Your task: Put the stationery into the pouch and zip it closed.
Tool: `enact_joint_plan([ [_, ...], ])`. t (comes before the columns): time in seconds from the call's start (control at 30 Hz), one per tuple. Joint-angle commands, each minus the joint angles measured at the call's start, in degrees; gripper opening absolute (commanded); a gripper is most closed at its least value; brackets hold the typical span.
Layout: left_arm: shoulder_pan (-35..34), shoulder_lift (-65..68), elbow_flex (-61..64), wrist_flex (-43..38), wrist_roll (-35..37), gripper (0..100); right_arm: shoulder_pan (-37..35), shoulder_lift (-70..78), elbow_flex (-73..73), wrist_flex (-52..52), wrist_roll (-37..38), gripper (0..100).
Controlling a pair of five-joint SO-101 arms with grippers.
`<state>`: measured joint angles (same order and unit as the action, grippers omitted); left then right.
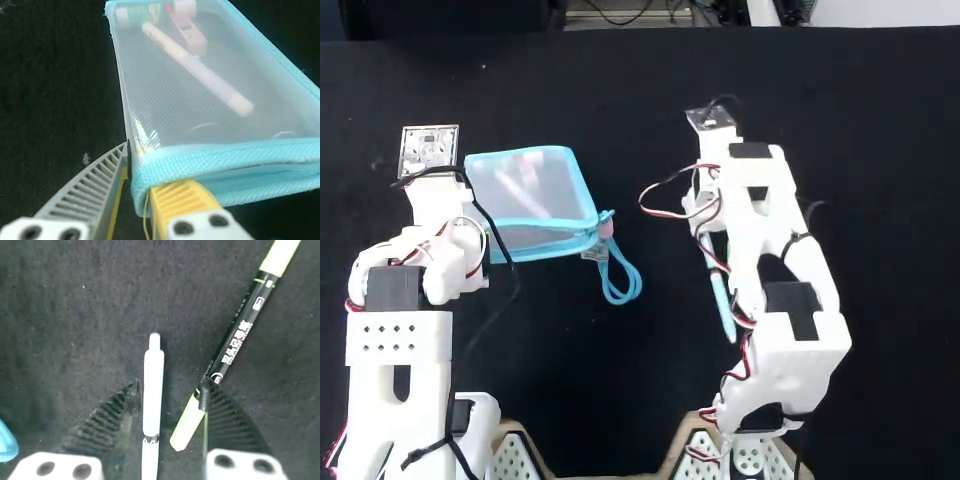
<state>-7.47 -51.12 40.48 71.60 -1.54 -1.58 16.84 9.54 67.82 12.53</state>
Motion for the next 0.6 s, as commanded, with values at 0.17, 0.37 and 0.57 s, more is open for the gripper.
enact_joint_plan([
  [0.17,-0.13,-0.62,-0.31,-0.26,-0.09,3,-5.45,-3.74,-0.84,-0.88,0.35,17.3],
  [0.37,-0.22,-0.62,-0.31,-0.26,-0.09,3,-4.57,-3.21,-0.48,-5.10,0.35,17.1],
  [0.57,-0.22,-0.62,-0.31,-0.26,-0.09,3,-2.37,2.24,-0.75,-7.21,6.24,17.1],
])
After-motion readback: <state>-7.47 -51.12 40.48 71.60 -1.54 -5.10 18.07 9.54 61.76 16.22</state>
